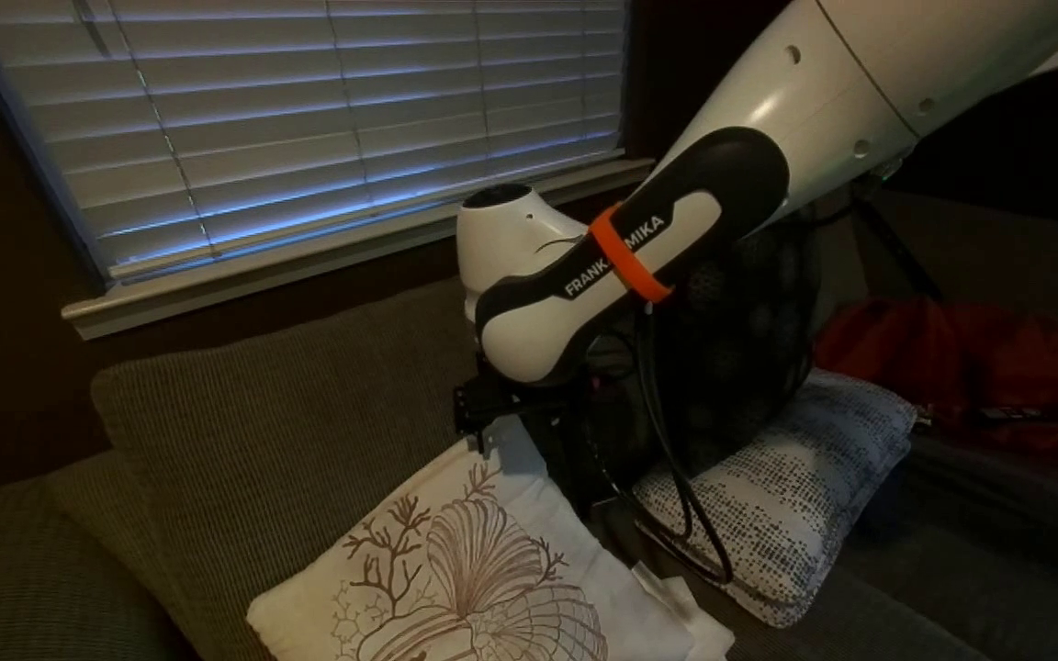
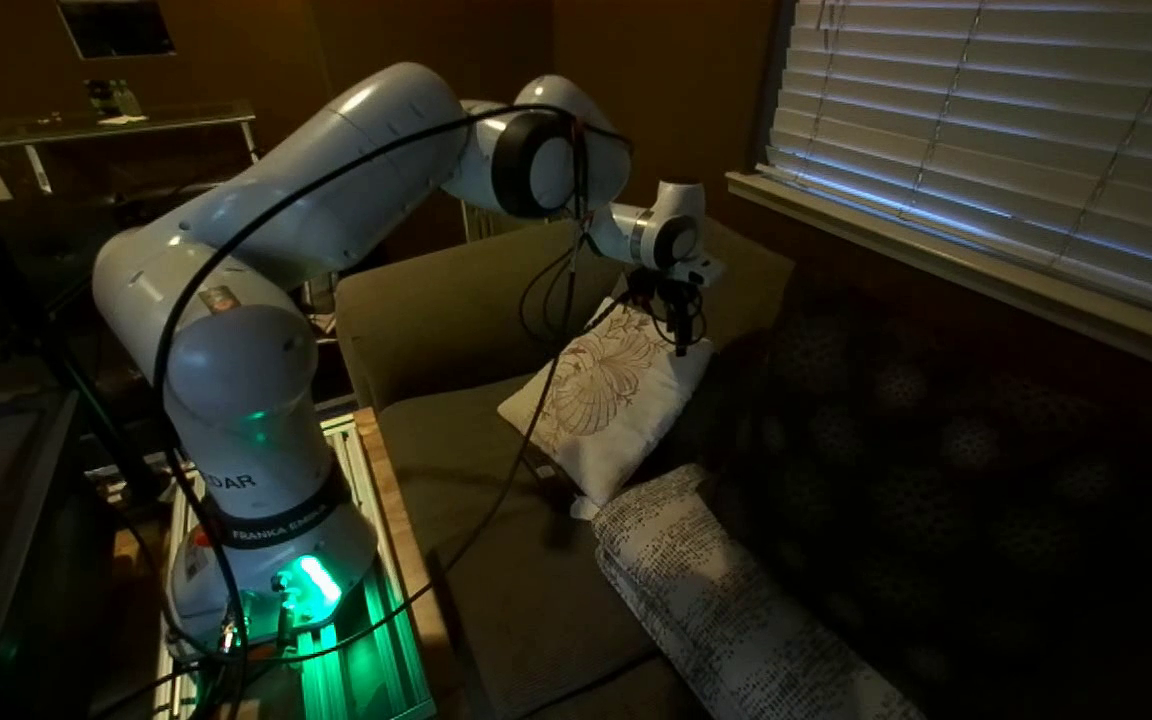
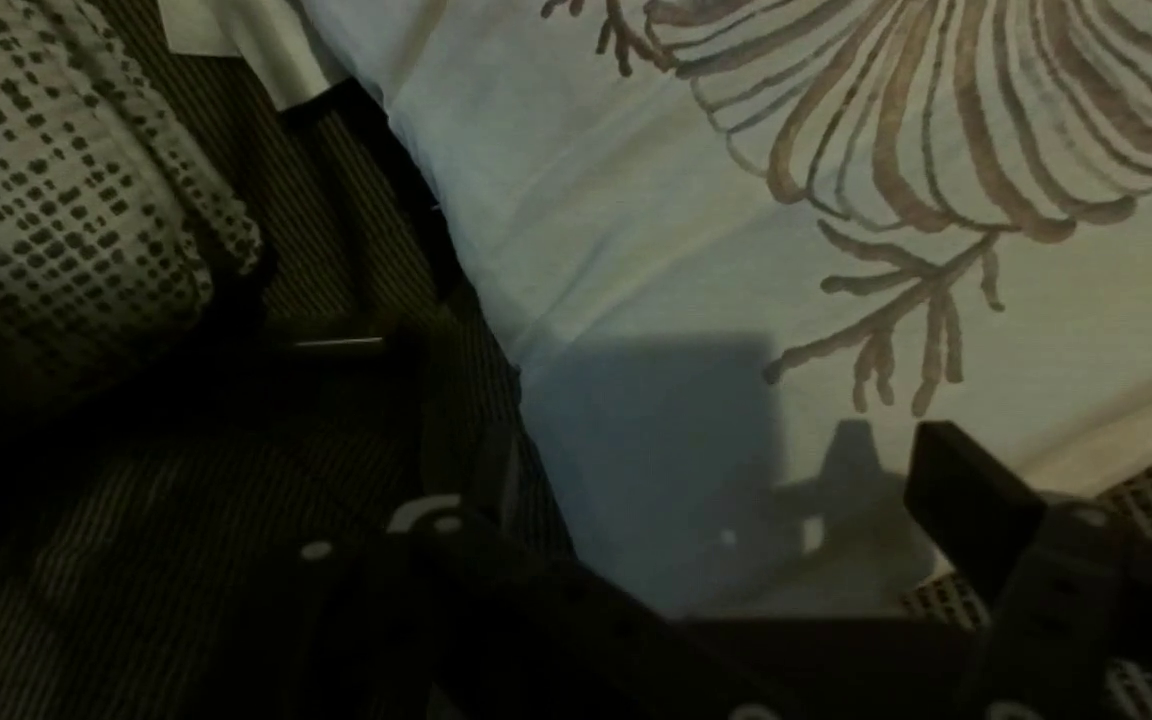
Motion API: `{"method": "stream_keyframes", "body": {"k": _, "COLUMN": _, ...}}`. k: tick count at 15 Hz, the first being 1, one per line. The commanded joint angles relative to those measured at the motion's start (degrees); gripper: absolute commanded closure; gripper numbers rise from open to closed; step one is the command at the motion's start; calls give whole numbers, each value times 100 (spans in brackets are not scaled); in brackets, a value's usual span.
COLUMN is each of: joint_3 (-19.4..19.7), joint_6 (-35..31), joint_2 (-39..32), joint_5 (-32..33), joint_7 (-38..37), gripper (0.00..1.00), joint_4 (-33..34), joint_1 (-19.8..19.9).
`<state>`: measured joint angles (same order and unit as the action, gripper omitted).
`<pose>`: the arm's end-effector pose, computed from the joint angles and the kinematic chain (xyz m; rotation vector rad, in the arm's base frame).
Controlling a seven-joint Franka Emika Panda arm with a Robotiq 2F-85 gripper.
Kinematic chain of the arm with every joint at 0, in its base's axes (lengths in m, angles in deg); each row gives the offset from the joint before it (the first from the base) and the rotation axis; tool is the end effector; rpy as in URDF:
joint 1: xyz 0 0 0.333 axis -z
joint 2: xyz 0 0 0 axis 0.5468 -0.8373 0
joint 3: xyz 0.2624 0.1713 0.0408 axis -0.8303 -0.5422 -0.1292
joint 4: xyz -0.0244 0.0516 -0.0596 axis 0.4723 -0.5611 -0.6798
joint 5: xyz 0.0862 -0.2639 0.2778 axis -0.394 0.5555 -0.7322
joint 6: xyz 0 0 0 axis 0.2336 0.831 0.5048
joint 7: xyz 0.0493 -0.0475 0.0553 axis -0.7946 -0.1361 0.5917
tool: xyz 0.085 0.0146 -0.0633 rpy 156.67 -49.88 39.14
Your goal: Put the pillow on the stack of pillows
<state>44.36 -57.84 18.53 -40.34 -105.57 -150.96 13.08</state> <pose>0.7153 0.2495 0.1025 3.0384 -0.6738 0.1759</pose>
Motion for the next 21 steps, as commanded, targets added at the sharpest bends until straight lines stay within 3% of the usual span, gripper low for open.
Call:
{"method": "stream_keyframes", "body": {"k": 1, "joint_3": 129, "joint_6": 118, "joint_2": -569, "joint_5": 14, "joint_7": 288, "gripper": 0, "joint_4": 816, "joint_1": -90}}
{"method": "stream_keyframes", "body": {"k": 10, "joint_3": 778, "joint_6": -364, "joint_2": -1234, "joint_5": 390, "joint_7": 174, "gripper": 0, "joint_4": 1681, "joint_1": -517}}
{"method": "stream_keyframes", "body": {"k": 14, "joint_3": 847, "joint_6": -400, "joint_2": -1484, "joint_5": 367, "joint_7": 171, "gripper": 0, "joint_4": 2039, "joint_1": -561}}
{"method": "stream_keyframes", "body": {"k": 15, "joint_3": 824, "joint_6": -361, "joint_2": -1536, "joint_5": 331, "joint_7": 171, "gripper": 14, "joint_4": 2117, "joint_1": -545}}
{"method": "stream_keyframes", "body": {"k": 17, "joint_3": 734, "joint_6": -210, "joint_2": -1649, "joint_5": 244, "joint_7": 196, "gripper": 12, "joint_4": 2255, "joint_1": -484}}
{"method": "stream_keyframes", "body": {"k": 19, "joint_3": 700, "joint_6": -66, "joint_2": -1745, "joint_5": 209, "joint_7": 197, "gripper": 40, "joint_4": 2362, "joint_1": -453}}
{"method": "stream_keyframes", "body": {"k": 21, "joint_3": 686, "joint_6": 50, "joint_2": -1817, "joint_5": 191, "joint_7": 166, "gripper": 55, "joint_4": 2472, "joint_1": -438}}
